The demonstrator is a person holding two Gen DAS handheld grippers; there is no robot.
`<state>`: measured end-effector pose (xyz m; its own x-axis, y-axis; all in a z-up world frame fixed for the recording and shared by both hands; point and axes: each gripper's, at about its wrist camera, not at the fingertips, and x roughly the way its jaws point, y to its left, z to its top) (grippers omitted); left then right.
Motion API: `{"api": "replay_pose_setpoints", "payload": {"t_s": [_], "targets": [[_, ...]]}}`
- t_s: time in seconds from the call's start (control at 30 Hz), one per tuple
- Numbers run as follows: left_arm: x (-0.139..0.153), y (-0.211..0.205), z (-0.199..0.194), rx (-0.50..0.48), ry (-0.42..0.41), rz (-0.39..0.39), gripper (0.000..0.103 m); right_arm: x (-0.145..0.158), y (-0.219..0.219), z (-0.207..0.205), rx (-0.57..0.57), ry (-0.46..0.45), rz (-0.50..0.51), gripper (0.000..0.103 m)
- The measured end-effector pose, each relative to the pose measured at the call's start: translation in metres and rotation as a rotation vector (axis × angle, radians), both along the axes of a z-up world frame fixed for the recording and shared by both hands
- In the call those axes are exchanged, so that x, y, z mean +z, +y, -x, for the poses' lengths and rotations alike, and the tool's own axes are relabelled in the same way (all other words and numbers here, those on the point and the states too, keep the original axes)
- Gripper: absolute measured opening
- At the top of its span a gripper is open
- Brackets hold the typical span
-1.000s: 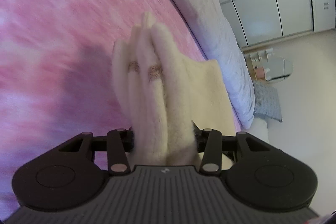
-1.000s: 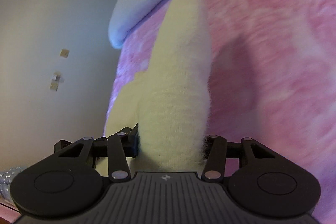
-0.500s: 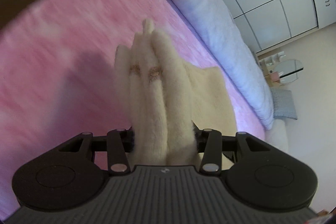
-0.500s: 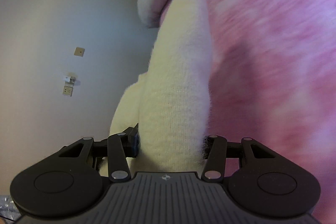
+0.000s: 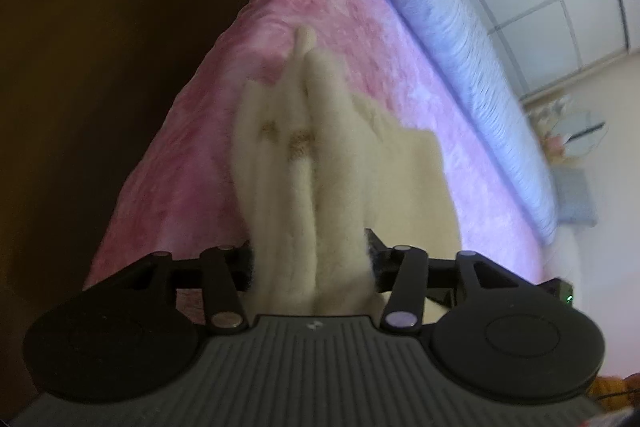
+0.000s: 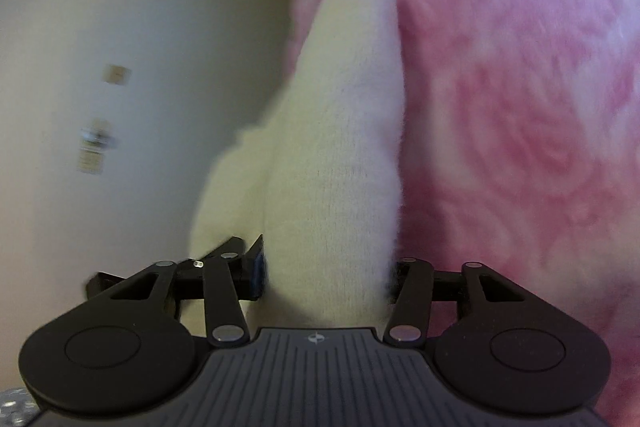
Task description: Fold clothes
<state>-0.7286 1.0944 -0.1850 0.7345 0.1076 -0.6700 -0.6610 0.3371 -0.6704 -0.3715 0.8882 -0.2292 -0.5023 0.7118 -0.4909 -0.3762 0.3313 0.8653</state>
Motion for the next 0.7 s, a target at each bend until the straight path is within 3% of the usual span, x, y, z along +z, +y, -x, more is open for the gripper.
{"api": "replay_pose_setpoints", "payload": {"t_s": [0.07, 0.13, 0.23, 0.3, 0.43, 0.57, 0.63, 0.7], "targets": [[0.002, 0.000, 0.005, 0.010, -0.007, -0.006, 0.048, 0.005, 0.003, -0.001, 0.030, -0.049, 0.027, 0.060], [0.014, -0.003, 0.016, 0.036, 0.019, -0.036, 0.048, 0.023, 0.009, -0.007, 0.093, -0.155, 0.048, 0.069], [0.043, -0.018, 0.041, 0.140, 0.066, -0.092, 0.043, 0.062, 0.016, -0.016, 0.212, -0.391, 0.042, 0.071], [0.065, -0.033, 0.059, 0.221, 0.097, -0.130, 0.030, 0.085, 0.015, -0.016, 0.303, -0.578, 0.032, 0.072], [0.100, -0.088, 0.065, 0.209, 0.058, -0.143, 0.026, 0.108, -0.006, 0.026, 0.525, -0.752, -0.059, 0.055], [0.087, -0.130, 0.049, 0.165, 0.090, -0.093, 0.021, 0.129, -0.028, 0.069, 0.750, -0.915, -0.155, 0.044], [0.068, -0.136, 0.044, 0.170, 0.156, -0.098, 0.014, 0.119, -0.039, 0.090, 0.818, -0.934, -0.183, 0.043], [0.047, -0.134, 0.045, 0.199, 0.220, -0.103, 0.001, 0.107, -0.041, 0.100, 0.814, -0.934, -0.177, 0.039]]}}
